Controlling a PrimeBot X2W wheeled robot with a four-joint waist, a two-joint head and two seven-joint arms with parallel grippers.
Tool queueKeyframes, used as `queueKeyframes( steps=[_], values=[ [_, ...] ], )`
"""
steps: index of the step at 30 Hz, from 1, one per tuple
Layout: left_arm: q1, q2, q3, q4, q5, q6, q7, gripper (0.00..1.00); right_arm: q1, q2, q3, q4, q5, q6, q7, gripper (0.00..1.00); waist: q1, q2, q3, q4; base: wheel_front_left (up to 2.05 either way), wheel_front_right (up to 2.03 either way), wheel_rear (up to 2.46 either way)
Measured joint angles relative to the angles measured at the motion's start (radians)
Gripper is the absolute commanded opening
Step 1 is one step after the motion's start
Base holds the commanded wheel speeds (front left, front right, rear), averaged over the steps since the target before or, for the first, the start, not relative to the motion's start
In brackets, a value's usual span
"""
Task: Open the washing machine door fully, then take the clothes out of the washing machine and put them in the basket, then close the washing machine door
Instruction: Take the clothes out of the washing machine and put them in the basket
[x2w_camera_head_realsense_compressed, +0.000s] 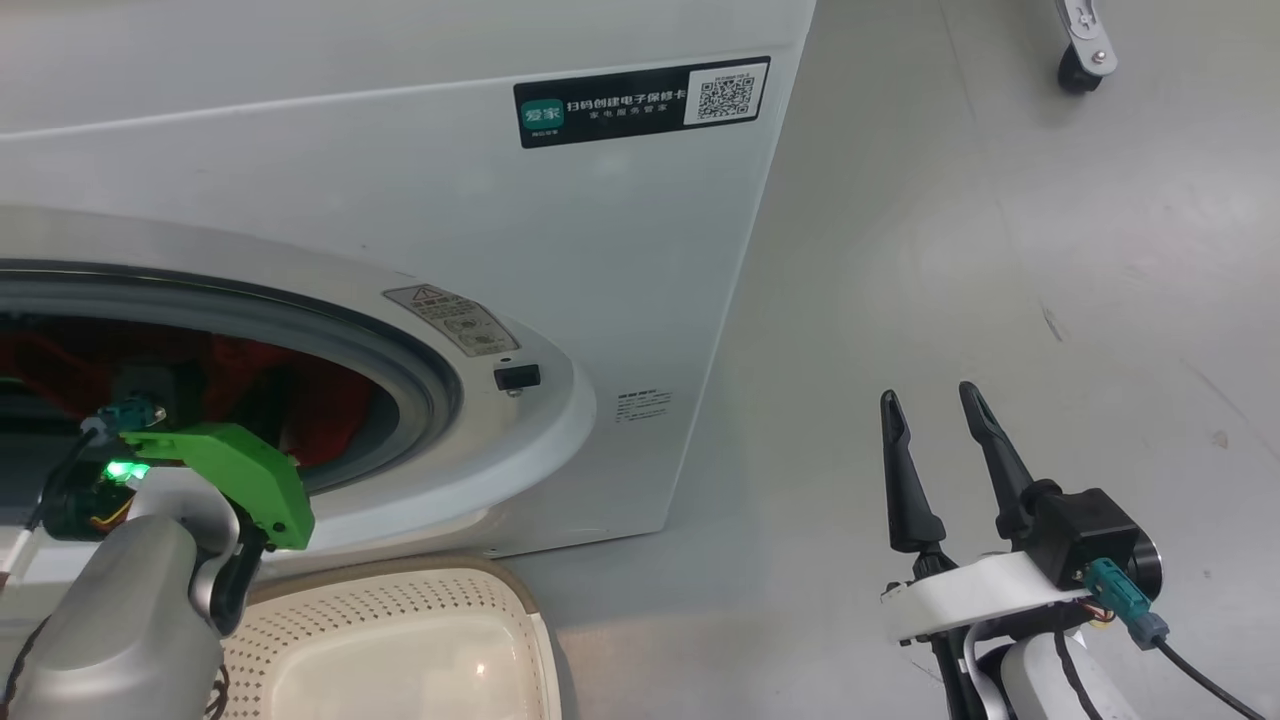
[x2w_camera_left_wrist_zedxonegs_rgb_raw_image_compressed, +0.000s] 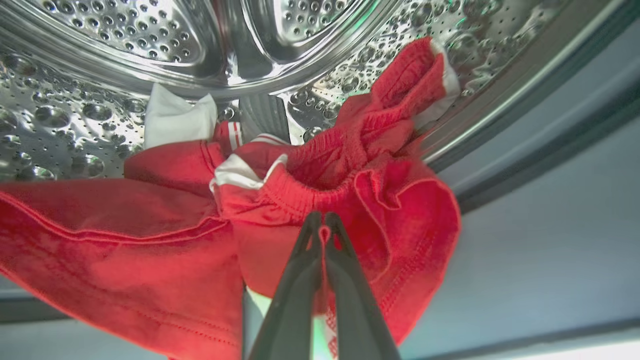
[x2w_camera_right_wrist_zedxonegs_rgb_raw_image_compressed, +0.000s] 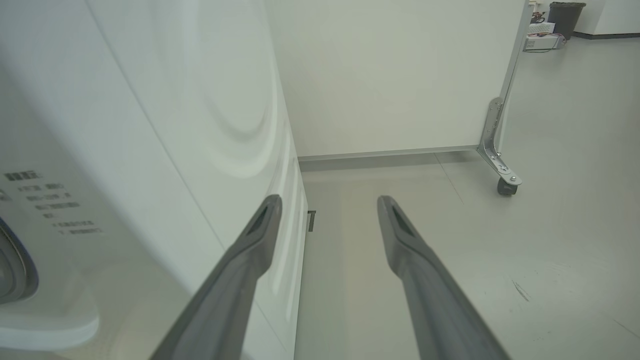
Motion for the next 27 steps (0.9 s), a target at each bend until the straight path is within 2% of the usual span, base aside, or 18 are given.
queueKeyframes(
  steps=[13,19,27],
  values=[
    [0.05,-0.008,-0.024,-0.022,-0.006,0.0,-0.17,0.0,0.014,0.0,-0.038,0.027,0.0,0.0,0.0,1.0,0.0,0.0,-0.078,0.07,0.0,0.0,0.0],
    [0.112,0.017,-0.033,-0.051,-0.007,0.0,-0.189,0.0,0.036,0.0,-0.045,0.035,0.001,0.002,0.0,1.0,0.0,0.0,-0.117,0.105,0.0,0.0,0.0],
    [0.177,0.066,0.008,-0.128,-0.001,0.0,-0.192,0.0,0.059,0.0,-0.058,0.039,0.001,0.015,0.0,1.0,0.0,0.0,-0.155,0.148,0.0,0.0,0.0]
  ],
)
